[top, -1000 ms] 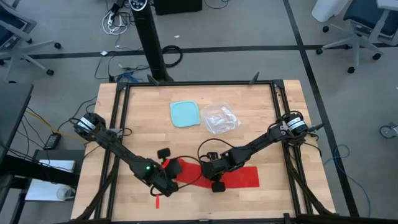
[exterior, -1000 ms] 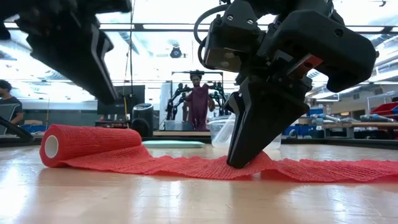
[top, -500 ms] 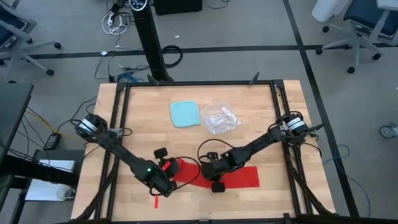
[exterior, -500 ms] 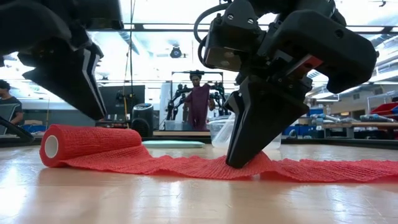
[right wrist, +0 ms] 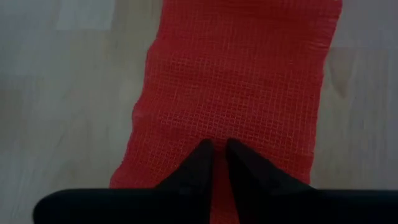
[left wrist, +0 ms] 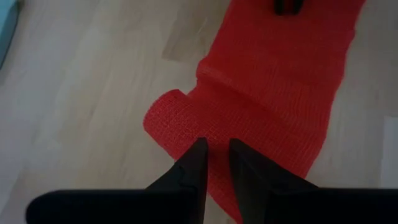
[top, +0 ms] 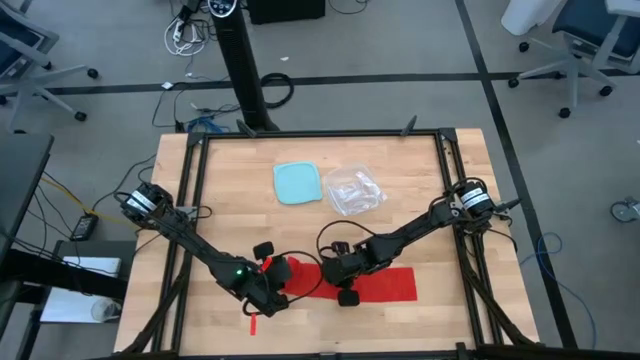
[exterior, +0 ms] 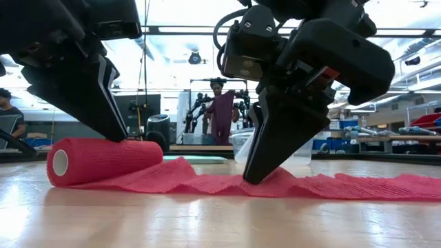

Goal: Roll bandage
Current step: Roll the red bandage

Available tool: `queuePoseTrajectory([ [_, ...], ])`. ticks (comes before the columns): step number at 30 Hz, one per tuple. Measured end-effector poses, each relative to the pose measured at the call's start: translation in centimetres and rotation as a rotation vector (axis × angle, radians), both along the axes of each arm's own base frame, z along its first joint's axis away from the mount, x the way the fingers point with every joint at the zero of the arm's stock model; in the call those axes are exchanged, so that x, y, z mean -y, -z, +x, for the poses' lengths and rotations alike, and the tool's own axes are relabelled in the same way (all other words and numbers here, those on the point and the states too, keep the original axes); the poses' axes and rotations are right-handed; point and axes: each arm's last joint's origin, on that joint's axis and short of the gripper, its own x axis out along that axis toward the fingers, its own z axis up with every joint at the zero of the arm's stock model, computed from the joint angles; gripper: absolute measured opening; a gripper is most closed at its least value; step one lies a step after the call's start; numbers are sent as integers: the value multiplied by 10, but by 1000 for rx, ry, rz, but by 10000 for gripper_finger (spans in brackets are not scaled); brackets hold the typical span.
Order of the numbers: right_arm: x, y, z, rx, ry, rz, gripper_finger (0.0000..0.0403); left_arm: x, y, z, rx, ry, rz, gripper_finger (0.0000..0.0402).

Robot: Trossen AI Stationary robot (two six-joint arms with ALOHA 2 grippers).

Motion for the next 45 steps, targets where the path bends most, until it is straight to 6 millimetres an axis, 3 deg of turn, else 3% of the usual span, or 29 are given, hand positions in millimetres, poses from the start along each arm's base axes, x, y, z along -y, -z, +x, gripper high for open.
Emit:
queuePoseTrajectory([
  [12, 5, -1, -3, -66, 8, 56, 50, 7, 9, 10, 54, 12, -32, 72],
  [20, 8, -12, -15, -154, -5, 59, 50, 7, 17, 22, 89, 40, -46, 72],
  [30, 12, -49, -9, 56, 30, 69, 50, 4, 17, 23, 76, 57, -25, 72],
  [40, 16, -53, 12, 305, 60, -29, 50, 5, 15, 28, 126, 55, -39, 72],
  [45, 23, -56, 16, 335, 68, -18, 50, 14, 0, 37, 157, 105, -42, 72],
])
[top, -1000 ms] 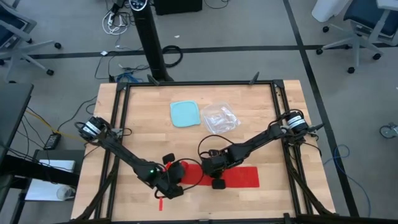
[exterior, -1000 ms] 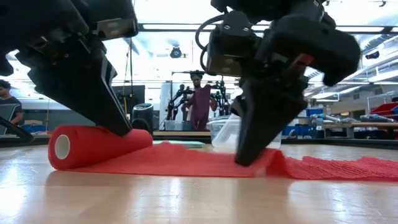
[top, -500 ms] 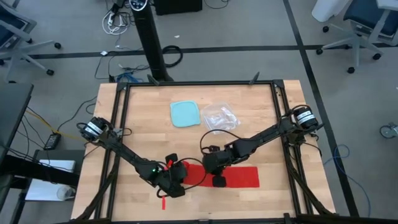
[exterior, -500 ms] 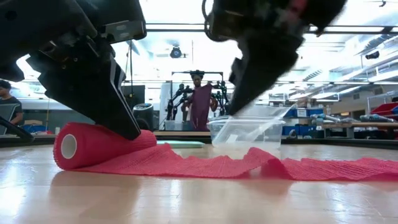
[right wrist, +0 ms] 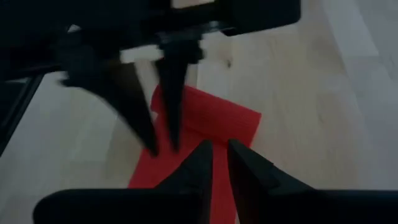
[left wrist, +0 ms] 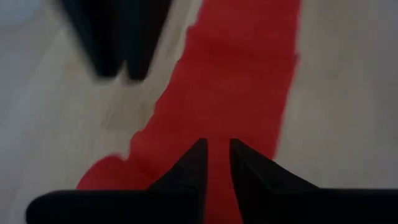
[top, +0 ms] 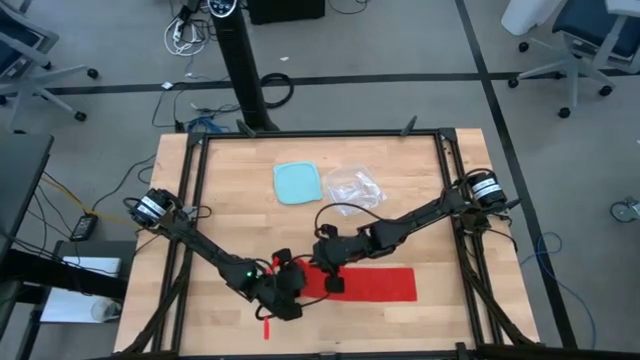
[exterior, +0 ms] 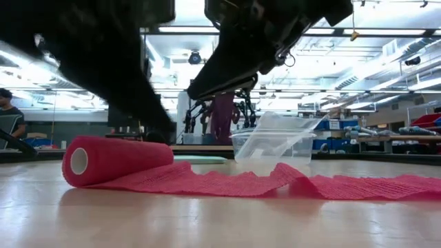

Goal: Roll bandage
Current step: Roll the red bandage

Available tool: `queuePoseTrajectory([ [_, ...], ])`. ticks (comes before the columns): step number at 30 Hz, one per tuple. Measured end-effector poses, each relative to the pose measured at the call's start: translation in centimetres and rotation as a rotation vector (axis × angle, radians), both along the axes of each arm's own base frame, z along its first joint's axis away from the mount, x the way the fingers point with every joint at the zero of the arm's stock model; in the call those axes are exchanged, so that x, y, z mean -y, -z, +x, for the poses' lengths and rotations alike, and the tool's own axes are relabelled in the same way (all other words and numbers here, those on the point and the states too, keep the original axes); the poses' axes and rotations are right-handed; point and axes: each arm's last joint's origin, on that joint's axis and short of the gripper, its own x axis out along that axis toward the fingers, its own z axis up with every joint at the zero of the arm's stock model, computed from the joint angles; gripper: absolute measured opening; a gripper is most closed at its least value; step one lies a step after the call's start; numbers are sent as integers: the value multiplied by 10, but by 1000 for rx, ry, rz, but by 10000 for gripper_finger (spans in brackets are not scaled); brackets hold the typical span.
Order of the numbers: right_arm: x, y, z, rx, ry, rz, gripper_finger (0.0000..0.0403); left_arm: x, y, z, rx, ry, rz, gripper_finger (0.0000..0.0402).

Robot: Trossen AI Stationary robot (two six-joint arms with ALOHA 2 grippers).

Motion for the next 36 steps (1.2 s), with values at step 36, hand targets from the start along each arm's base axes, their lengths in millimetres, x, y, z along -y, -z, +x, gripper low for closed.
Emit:
queuePoseTrajectory([
  [36, 3, 2, 0, -27, -24, 19, 50, 6, -9, -20, -261, 70, 162, 72],
])
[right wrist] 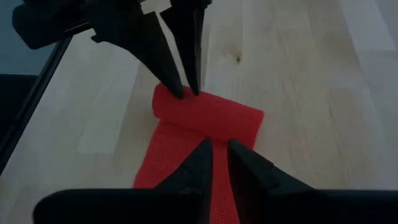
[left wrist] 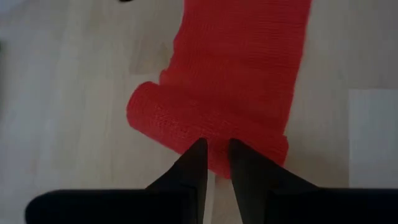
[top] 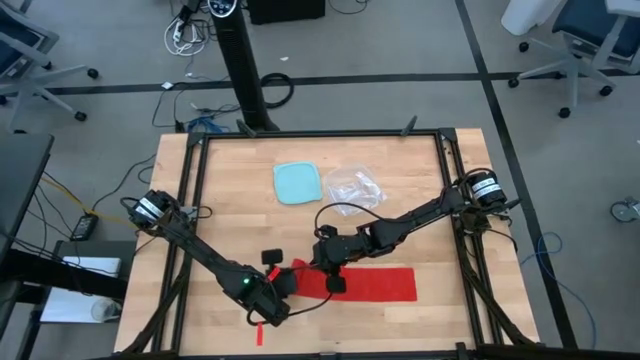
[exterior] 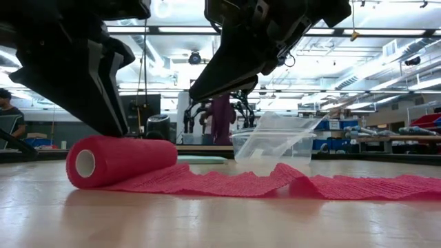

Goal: Roll bandage
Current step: Roll the red bandage

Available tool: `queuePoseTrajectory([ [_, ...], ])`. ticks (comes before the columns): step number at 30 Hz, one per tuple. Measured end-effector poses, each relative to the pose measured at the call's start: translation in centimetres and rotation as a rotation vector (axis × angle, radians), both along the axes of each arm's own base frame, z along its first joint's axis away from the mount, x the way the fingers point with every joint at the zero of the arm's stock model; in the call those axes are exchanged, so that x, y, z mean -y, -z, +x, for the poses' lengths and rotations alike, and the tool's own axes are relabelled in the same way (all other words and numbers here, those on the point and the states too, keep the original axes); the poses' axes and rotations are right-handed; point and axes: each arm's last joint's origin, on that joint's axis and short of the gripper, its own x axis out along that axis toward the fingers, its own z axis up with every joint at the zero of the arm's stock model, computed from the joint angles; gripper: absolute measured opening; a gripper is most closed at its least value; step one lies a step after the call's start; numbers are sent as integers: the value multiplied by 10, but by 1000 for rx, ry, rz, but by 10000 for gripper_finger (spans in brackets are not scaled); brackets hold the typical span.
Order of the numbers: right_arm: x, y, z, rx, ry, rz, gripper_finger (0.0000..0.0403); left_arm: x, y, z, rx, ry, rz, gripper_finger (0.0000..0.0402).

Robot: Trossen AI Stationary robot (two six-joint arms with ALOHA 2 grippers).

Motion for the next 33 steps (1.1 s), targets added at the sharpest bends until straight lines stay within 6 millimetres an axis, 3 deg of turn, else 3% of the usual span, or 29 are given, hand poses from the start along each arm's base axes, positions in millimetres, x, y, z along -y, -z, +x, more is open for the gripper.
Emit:
queuePoseTrajectory([
  [21, -6, -3, 0, 24, 4, 49, 50, -5, 11, 24, 97, 1, 2, 72],
  [33, -4, 2, -1, 74, 14, 56, 50, 2, -6, 21, 36, 14, 28, 72],
])
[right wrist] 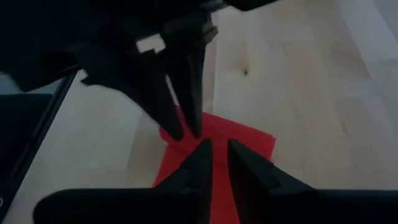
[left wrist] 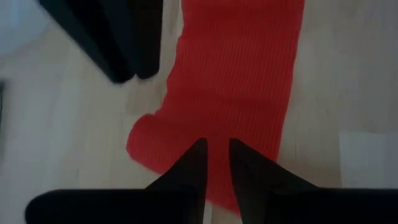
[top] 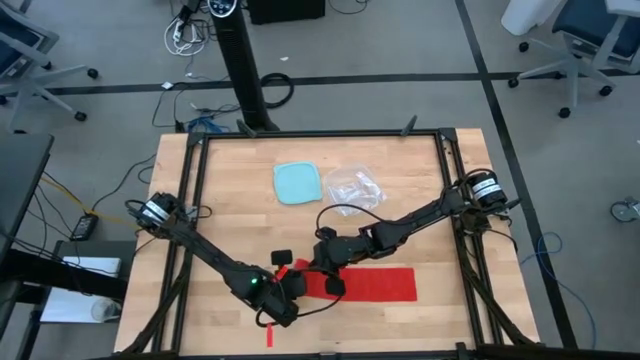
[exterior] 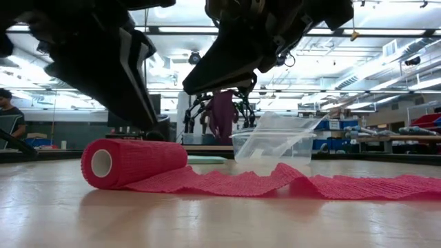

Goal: Roll bandage
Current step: Roll the red bandage

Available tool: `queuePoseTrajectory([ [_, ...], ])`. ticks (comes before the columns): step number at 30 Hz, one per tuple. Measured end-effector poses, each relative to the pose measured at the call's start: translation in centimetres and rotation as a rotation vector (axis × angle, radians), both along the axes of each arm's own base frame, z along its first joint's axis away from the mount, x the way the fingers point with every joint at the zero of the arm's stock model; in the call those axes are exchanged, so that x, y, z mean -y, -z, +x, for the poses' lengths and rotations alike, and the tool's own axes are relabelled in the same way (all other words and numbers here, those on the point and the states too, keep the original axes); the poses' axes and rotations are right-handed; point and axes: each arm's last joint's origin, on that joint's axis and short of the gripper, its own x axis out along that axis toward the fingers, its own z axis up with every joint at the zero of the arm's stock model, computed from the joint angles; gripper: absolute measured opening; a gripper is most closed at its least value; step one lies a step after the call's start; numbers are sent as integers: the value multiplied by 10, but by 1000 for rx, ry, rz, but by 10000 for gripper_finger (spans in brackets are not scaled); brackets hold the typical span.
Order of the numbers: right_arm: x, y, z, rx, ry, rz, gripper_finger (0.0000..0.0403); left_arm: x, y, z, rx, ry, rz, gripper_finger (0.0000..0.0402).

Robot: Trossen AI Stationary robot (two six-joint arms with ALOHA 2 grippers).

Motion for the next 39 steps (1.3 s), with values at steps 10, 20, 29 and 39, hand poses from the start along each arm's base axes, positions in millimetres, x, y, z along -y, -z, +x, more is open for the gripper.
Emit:
queuePoseTrajectory([
  [10, 9, 8, -1, 42, 13, 35, 50, 27, -14, -20, 118, 46, 50, 72],
  [20, 9, 1, 3, 4, 11, -1, 50, 50, -52, -45, 407, 66, 50, 72],
  [29, 11, -20, 13, 0, -33, -54, 50, 52, -56, -39, 601, 294, -184, 72],
  [39, 26, -15, 13, -80, -95, 30, 50, 24, -20, -41, 729, 387, -510, 72],
])
